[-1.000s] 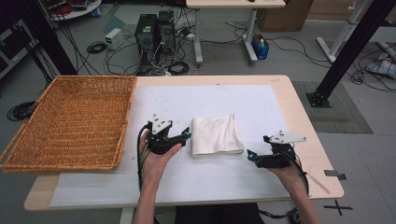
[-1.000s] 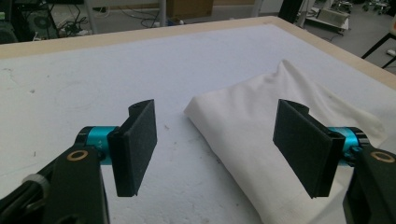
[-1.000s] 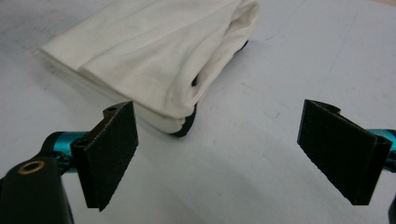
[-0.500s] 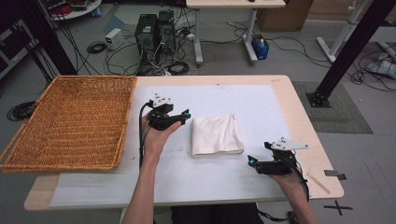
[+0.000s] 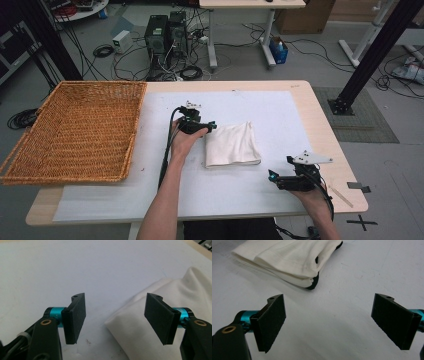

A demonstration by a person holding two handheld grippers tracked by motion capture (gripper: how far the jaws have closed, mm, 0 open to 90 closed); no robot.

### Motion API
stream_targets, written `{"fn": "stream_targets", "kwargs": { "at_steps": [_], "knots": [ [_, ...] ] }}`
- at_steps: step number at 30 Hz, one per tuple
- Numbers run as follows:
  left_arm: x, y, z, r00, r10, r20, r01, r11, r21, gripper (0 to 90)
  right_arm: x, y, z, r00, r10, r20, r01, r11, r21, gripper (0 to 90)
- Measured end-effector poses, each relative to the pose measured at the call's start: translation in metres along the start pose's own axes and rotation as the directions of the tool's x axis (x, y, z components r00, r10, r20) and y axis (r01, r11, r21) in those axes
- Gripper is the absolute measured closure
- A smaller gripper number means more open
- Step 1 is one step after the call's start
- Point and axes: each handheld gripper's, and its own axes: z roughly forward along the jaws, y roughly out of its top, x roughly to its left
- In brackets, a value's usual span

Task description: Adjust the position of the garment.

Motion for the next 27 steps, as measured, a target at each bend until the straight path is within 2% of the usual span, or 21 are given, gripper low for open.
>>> {"fn": "stream_targets", "kwargs": {
  "at_steps": [2,5,7,10,13,15,19,23,25,27],
  "knots": [
    [0.0,-0.004,0.003,0.9999,-0.011,0.006,0.011,0.9998,0.016,35.6,0.0,0.0,-0.001,0.9999,0.005,0.013,-0.005,1.0,0.002,12.1],
    [-0.002,-0.008,0.008,1.0,0.001,-0.007,-0.001,0.9989,0.047,38.8,0.0,0.0,-0.001,0.9999,0.007,0.012,-0.007,1.0,0.002,12.2],
    [-0.003,-0.01,0.012,1.0,-0.002,-0.001,0.002,0.9981,0.061,39.5,0.001,0.0,-0.001,0.9999,0.001,0.012,-0.002,1.0,0.008,12.2],
    [-0.006,-0.012,0.014,0.9996,0.026,-0.007,-0.025,0.9961,0.084,41.1,0.001,0.0,0.0,0.9999,0.006,0.014,-0.006,1.0,0.012,12.2],
    [-0.01,-0.016,0.015,0.9992,0.038,-0.01,-0.037,0.9956,0.087,46.1,0.002,0.001,0.0,0.9997,0.008,0.021,-0.009,1.0,0.017,12.2],
    [-0.01,-0.018,0.015,0.9992,0.039,-0.012,-0.038,0.9968,0.07,48.7,0.003,0.002,-0.001,0.9998,0.009,0.018,-0.009,1.0,0.012,12.2],
    [-0.011,-0.02,0.013,0.9992,0.041,0.004,-0.041,0.9964,0.074,58.9,0.005,0.004,0.0,0.9999,0.014,-0.007,-0.013,1.0,0.011,12.4],
    [-0.011,-0.021,0.012,0.9997,0.013,0.019,-0.015,0.9973,0.073,67.4,0.006,0.007,0.002,0.9997,0.014,-0.02,-0.014,1.0,0.015,12.4],
    [-0.01,-0.022,0.013,0.9993,-0.013,0.035,0.01,0.9979,0.064,73.1,0.005,0.008,0.004,0.9995,0.02,-0.023,-0.02,1.0,0.016,12.4],
    [-0.01,-0.023,0.013,0.9988,-0.029,0.041,0.027,0.9981,0.056,77.8,0.004,0.01,0.008,0.9988,0.042,-0.025,-0.042,0.999,0.013,12.5]
  ]
}}
